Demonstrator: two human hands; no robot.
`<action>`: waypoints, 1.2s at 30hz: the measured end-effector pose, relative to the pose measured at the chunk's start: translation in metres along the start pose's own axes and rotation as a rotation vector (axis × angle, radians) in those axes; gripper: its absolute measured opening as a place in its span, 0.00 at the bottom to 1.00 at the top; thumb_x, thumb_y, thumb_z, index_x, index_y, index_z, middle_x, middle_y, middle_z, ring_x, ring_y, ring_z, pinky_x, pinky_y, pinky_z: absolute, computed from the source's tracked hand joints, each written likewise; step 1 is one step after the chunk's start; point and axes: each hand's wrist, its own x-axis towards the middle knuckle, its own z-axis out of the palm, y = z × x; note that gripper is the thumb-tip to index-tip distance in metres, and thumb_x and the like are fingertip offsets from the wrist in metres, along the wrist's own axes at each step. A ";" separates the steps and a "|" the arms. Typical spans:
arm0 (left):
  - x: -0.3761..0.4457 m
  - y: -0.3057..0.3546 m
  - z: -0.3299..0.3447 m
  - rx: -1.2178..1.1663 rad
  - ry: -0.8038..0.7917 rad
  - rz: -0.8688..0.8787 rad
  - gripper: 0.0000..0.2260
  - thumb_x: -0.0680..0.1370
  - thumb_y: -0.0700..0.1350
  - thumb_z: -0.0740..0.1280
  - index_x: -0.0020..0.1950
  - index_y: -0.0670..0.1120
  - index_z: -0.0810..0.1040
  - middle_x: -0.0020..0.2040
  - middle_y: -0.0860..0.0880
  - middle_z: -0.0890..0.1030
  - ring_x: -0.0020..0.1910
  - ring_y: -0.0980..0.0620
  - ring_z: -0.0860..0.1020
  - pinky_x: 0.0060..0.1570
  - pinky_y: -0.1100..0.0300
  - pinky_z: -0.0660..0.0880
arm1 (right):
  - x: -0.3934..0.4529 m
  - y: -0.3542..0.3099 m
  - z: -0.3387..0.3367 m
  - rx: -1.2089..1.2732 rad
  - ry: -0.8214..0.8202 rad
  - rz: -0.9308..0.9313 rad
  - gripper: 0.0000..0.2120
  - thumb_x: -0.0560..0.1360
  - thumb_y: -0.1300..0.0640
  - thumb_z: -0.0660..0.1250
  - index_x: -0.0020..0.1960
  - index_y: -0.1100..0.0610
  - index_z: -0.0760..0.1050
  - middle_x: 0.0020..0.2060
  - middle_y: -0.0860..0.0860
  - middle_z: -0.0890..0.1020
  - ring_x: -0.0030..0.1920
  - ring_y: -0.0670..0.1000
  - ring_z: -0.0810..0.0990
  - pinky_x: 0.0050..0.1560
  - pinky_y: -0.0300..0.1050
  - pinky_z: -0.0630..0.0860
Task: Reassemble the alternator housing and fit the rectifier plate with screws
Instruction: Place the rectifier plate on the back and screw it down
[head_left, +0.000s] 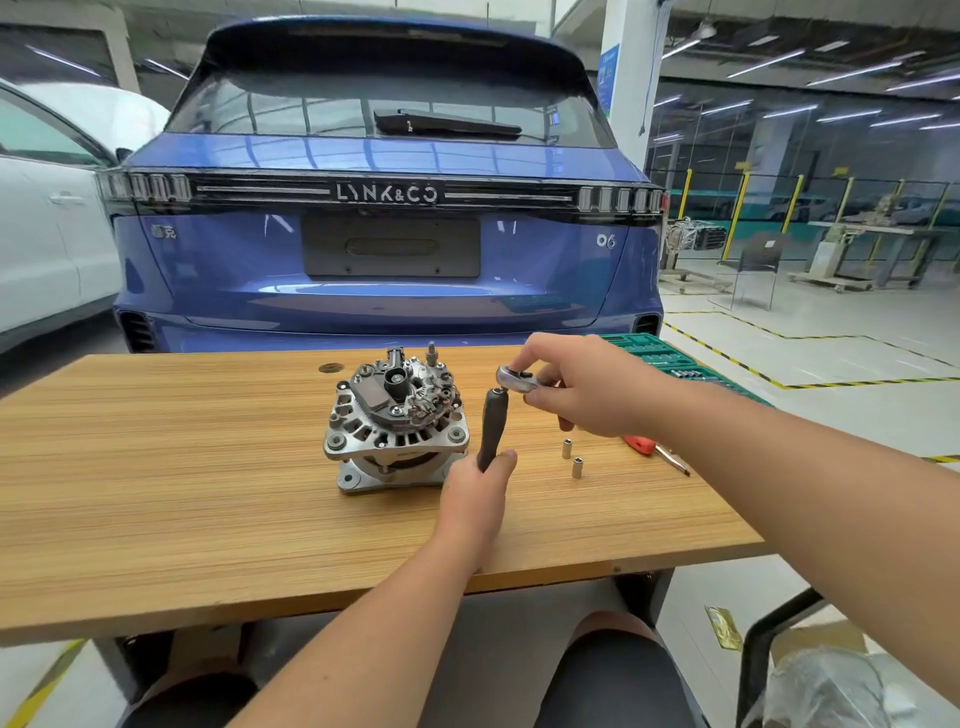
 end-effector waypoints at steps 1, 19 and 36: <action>-0.001 0.001 -0.001 0.001 -0.010 -0.003 0.15 0.74 0.58 0.66 0.36 0.50 0.67 0.26 0.57 0.65 0.26 0.55 0.63 0.35 0.55 0.61 | 0.000 0.000 0.000 -0.001 -0.003 -0.011 0.11 0.82 0.53 0.65 0.62 0.42 0.71 0.47 0.43 0.84 0.35 0.39 0.82 0.34 0.39 0.76; 0.000 0.004 -0.018 0.096 -0.142 -0.015 0.16 0.79 0.52 0.67 0.37 0.47 0.67 0.27 0.53 0.65 0.22 0.56 0.62 0.32 0.56 0.59 | 0.005 -0.015 -0.005 -0.115 -0.068 -0.051 0.14 0.78 0.54 0.70 0.58 0.38 0.71 0.44 0.39 0.79 0.43 0.43 0.78 0.36 0.40 0.71; -0.001 0.009 -0.019 0.014 -0.071 -0.047 0.20 0.79 0.56 0.65 0.33 0.46 0.68 0.26 0.51 0.68 0.27 0.51 0.67 0.36 0.54 0.64 | 0.000 -0.030 0.006 -0.438 0.087 -0.190 0.18 0.83 0.55 0.62 0.71 0.46 0.75 0.63 0.51 0.80 0.60 0.55 0.78 0.57 0.56 0.77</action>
